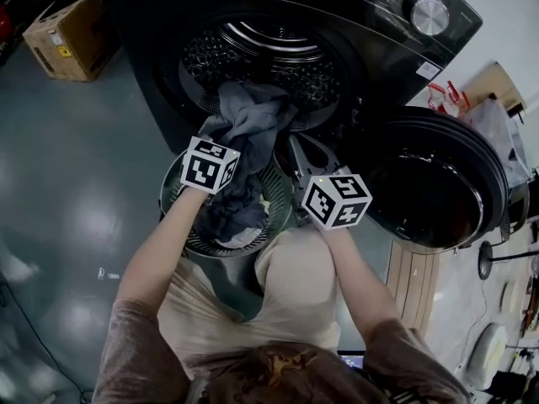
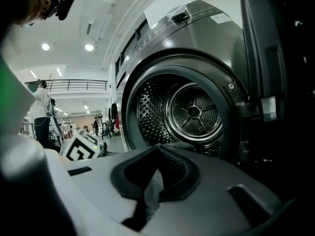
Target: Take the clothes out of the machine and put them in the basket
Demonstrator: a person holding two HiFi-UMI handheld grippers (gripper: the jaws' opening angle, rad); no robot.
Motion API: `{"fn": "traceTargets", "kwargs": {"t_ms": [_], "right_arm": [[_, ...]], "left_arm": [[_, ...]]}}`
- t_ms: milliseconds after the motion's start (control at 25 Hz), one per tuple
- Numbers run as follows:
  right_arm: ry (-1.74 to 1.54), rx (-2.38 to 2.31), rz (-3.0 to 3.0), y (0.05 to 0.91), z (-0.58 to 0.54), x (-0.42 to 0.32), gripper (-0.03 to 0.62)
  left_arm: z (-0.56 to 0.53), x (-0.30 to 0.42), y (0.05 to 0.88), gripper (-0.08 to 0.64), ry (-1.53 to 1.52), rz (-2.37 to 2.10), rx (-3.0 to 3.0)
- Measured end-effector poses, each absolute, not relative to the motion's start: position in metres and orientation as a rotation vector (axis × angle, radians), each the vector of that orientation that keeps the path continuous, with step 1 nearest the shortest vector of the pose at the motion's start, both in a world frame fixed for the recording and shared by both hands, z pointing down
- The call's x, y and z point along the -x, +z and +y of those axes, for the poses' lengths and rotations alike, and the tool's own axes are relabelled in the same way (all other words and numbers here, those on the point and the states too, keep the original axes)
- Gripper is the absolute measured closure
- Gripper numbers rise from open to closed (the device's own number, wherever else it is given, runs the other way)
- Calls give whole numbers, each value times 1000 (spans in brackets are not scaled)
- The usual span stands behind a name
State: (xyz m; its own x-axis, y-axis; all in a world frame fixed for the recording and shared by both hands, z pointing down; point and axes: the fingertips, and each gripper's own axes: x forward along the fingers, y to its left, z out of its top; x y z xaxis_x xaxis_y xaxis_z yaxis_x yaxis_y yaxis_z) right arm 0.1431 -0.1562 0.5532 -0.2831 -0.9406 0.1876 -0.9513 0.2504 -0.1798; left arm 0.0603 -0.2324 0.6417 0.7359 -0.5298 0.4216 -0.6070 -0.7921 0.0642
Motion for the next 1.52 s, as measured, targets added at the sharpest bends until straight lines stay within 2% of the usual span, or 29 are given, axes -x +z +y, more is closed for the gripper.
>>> {"fn": "traceTargets", "kwargs": {"t_ms": [320, 600, 680, 800, 840, 1200, 1360, 1520], "right_arm": [[378, -1871, -2436, 555, -165, -133, 595], [382, -1832, -2462, 557, -170, -112, 595], [391, -1827, -2474, 557, -172, -108, 595], [426, -1811, -2488, 562, -174, -104, 595], [439, -1798, -2490, 564, -174, -102, 595], [426, -1572, -2524, 558, -179, -57, 595], [418, -1370, -2495, 540, -176, -28, 595], [439, -1252, -2532, 482, -170, -1, 595]], "left_arm": [[-140, 2, 631, 476, 553, -828, -2717], [-109, 25, 642, 468, 588, -849, -2692], [-111, 29, 645, 422, 610, -878, -2693], [-122, 32, 648, 281, 601, -942, -2681], [-128, 33, 647, 256, 581, -966, -2678], [-174, 41, 629, 253, 429, -1019, -2660], [-185, 56, 584, 253, 388, -1049, -2648], [-186, 79, 521, 253, 323, -1082, -2594]]}}
